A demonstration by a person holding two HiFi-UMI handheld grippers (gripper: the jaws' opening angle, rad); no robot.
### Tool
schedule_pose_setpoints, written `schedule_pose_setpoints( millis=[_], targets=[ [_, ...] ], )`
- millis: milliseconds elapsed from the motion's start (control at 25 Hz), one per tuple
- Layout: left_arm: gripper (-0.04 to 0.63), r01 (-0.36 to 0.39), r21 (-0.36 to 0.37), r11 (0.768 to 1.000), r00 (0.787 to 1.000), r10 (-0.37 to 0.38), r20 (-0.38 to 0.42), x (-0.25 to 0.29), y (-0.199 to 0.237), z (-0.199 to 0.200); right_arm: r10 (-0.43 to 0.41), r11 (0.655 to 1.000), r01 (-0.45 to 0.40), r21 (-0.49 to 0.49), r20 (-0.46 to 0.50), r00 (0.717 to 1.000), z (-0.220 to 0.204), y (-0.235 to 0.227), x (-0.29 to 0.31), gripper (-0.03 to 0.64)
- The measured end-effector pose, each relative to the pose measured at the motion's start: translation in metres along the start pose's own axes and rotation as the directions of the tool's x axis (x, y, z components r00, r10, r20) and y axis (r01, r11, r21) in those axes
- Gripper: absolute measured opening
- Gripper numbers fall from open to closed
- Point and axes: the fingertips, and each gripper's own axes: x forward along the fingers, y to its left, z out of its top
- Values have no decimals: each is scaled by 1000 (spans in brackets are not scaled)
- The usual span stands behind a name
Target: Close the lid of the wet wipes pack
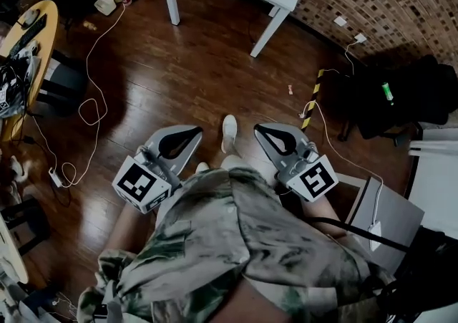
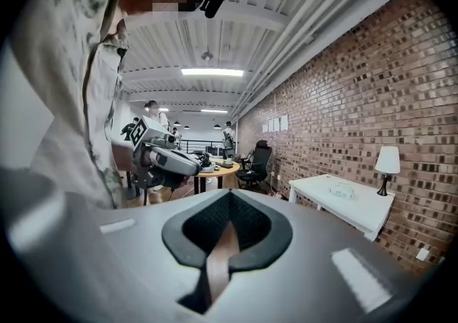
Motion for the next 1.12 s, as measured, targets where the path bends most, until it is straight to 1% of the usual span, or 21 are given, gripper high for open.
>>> schedule_pose_setpoints(
  millis=[160,360,680,840,1000,1120],
  targets=[
    [0,-28,-10,1000,1000,28,-11,35,34,16,21,1000,-21,3,25,999,3,-47,23,3],
    [0,-33,6,999,999,33,-22,95,69,50,37,999,-37,-5,36,999,9,-121,37,3],
    [0,-49,18,999,998,50,-31,179,113,78,53,998,-53,14,37,998,-2,-216,53,3],
    [0,-54,21,998,998,55,-19,205,131,88,69,998,-70,4,43,997,-4,-248,66,3],
    [0,-55,16,998,997,56,-47,223,150,90,82,997,-82,1,42,996,-7,-269,81,3],
    [0,-33,18,999,999,33,-25,232,172,95,80,997,-80,-12,25,996,-8,-282,99,3]
  ],
)
